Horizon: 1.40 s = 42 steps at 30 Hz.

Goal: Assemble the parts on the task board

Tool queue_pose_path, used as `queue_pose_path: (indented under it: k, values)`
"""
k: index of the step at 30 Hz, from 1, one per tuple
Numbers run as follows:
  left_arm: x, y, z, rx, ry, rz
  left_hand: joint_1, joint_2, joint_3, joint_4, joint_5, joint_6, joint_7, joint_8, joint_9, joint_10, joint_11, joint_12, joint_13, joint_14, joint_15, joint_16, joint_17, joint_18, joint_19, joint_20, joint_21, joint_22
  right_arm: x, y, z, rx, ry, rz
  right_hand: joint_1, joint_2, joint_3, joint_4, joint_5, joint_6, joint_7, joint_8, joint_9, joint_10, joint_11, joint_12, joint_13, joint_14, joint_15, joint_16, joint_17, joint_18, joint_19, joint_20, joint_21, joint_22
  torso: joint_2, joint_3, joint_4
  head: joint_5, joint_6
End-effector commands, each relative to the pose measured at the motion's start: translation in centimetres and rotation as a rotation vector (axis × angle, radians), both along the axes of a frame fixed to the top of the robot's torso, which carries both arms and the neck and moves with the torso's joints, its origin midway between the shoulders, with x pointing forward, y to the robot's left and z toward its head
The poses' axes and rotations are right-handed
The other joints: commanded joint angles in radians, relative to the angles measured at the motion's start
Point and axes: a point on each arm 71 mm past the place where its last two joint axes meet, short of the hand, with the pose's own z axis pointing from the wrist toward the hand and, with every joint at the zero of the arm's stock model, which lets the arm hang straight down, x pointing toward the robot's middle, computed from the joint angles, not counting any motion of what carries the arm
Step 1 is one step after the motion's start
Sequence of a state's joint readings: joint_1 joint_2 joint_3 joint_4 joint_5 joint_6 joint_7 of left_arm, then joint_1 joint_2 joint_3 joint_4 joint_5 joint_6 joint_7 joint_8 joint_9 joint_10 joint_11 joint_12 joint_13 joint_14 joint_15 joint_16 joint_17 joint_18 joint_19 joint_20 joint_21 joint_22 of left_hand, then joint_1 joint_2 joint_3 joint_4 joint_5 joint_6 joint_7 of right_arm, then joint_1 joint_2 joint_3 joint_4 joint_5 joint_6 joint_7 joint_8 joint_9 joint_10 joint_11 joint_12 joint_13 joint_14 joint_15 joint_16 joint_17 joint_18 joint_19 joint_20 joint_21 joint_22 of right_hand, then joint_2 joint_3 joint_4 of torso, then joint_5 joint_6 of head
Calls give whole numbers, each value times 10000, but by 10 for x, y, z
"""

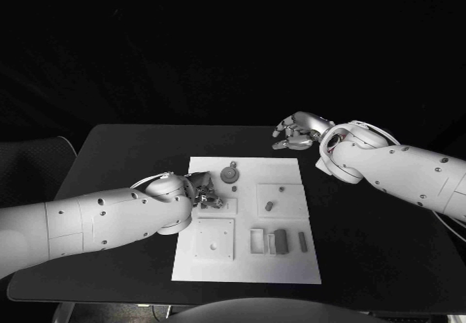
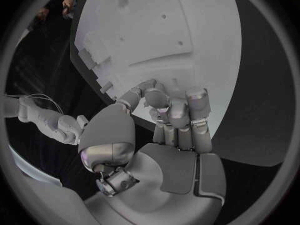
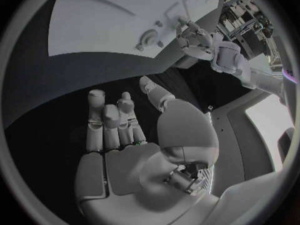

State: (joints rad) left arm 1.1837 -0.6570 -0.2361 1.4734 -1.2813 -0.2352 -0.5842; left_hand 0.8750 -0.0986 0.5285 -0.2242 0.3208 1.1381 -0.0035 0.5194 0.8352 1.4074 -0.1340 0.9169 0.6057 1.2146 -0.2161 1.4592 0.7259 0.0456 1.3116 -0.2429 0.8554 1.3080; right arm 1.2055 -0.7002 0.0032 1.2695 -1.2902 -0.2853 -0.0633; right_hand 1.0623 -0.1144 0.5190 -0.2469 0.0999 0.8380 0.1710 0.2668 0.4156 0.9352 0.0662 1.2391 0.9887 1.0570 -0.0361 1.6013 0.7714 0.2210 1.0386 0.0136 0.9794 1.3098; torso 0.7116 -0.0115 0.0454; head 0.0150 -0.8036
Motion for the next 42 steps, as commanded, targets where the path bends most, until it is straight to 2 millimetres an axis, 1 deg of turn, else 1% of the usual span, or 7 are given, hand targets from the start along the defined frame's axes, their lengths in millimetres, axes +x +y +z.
queue_pose_path:
  k: [1, 12, 15, 29, 36, 39, 42]
  values:
    - [-2, 1, -2, 117, 213, 4, 509, 609, 367, -336, 37, 1284, -410, 67, 7, -145, -87, 34, -11, 192, -231, 37, -11, 206, 69, -2, 54, 172, 0, 0, -1, -37, 106, 72, -92, 12, 5, 67, 39, -2, 54, -38, -12, -51, -11, 61, -12, 16, -38, -46, 9, 408, 2, -48, -47, 87, 1, 1, 3, 7, 20]
    - [-2, 2, -3, 141, 520, 10, 513, 612, 376, -348, 37, 1279, -410, 73, 7, -149, -89, 39, -13, 194, -233, 36, -13, 208, 70, -1, 55, 172, 0, 0, -2, -48, 114, 48, -91, 10, 6, 69, 39, -3, 55, -38, -14, -53, -11, 66, -19, 16, -37, -46, 10, 408, 2, -49, -47, 87, 3, 1, 2, 2, 58]
    - [-2, 2, -3, 191, 578, -24, 512, 615, 378, -350, 37, 1277, -410, 74, 7, -150, -89, 40, -14, 194, -233, 36, -14, 208, 70, 0, 56, 172, 0, -1, -2, -53, 117, 35, -91, 10, 6, 70, 39, -3, 55, -38, -14, -54, -11, 68, -21, 16, -37, -46, 10, 408, 2, -49, -47, 87, 3, -1, 0, -18, 35]
    - [0, 2, -5, 331, 819, 1, 514, 620, 387, -364, 40, 1266, -409, 79, 7, -157, -89, 43, -18, 191, -233, 34, -17, 209, 64, 2, 54, 171, 0, -1, -2, -57, 124, 34, -94, 9, 6, 74, 39, -4, 55, -37, -16, -56, -10, 74, -29, 16, -37, -47, 11, 408, 2, -50, -48, 88, 0, 3, 3, -29, 36]
    - [1, -1, -6, 444, 818, -125, 464, 621, 378, -348, -59, 1238, -401, 95, 11, -170, -87, 46, -31, 180, -235, 23, -28, 211, 56, 10, 46, 166, 0, -1, -2, -84, 182, 45, -100, 5, 3, 79, 38, -6, 56, -38, -18, -58, -10, 77, -33, 16, -37, -47, 11, 408, 2, -49, -48, 88, 4, 1, 4, -40, 30]
    - [2, -1, -6, 442, 785, -131, 441, 575, 369, -343, -121, 1225, -400, 109, 17, -171, -86, 52, -38, 176, -237, 19, -34, 218, 53, 9, 42, 163, 0, -1, -2, -91, 192, 33, -104, 6, 2, 82, 38, -6, 56, -38, -18, -59, -9, 78, -35, 16, -36, -47, 12, 408, 2, -49, -48, 88, 5, 1, 1, -41, 21]
    - [4, -2, -7, 471, 779, -177, 408, 423, 371, -286, -76, 1230, -410, 162, 45, -152, -88, 95, -35, 171, -239, 21, -36, 231, 54, 7, 30, 156, 0, -1, -2, -92, 198, 38, -105, 7, 2, 84, 38, -9, 57, -39, -19, -59, -9, 79, -37, 16, -36, -47, 12, 408, 2, -49, -48, 88, 1, 1, 0, -43, 19]
